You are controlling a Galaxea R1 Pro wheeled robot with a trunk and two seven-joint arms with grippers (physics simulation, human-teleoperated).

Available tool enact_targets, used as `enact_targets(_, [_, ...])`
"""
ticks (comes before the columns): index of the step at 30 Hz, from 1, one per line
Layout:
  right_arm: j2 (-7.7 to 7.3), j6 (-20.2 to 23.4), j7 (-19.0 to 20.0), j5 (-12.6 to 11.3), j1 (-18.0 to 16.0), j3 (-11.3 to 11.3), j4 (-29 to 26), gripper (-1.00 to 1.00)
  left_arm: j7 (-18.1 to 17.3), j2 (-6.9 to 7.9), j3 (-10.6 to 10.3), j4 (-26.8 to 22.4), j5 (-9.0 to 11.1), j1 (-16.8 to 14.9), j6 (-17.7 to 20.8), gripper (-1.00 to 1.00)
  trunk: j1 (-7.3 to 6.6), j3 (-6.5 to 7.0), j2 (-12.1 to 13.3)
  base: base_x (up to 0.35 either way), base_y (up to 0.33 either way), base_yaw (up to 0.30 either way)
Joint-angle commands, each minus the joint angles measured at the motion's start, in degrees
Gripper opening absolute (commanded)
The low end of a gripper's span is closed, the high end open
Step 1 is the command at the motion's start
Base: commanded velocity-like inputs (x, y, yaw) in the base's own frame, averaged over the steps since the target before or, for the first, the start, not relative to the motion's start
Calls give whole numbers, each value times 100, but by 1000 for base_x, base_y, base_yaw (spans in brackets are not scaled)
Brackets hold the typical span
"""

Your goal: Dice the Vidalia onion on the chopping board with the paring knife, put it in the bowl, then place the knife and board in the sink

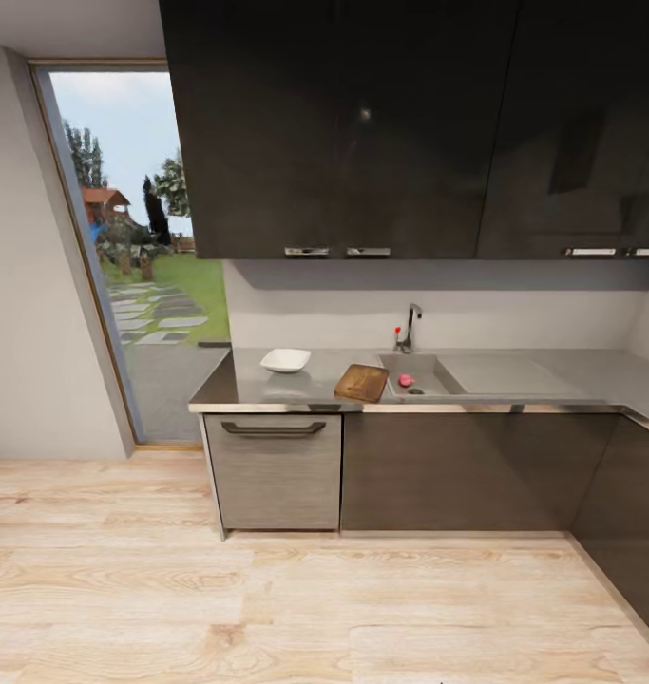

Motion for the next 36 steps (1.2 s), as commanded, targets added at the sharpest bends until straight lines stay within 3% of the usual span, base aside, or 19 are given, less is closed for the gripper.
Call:
enact_targets(1, [-1, -15, -17, -1, -2, 6, 0, 100, 1, 0, 0, -5, 24, 0, -9, 100, -20, 9, 33, 0, 0, 0])
enact_targets(24, [-3, -17, -17, 6, -2, 6, 0, 100, 1, 0, 0, -5, 24, 0, -11, 100, -525, 422, 956, 0, 0, 0])
enact_targets(36, [-1, -13, -17, 4, -2, 6, 0, 100, 1, 0, 0, -13, 19, 0, -17, 100, -525, 422, 956, 0, 0, 0])
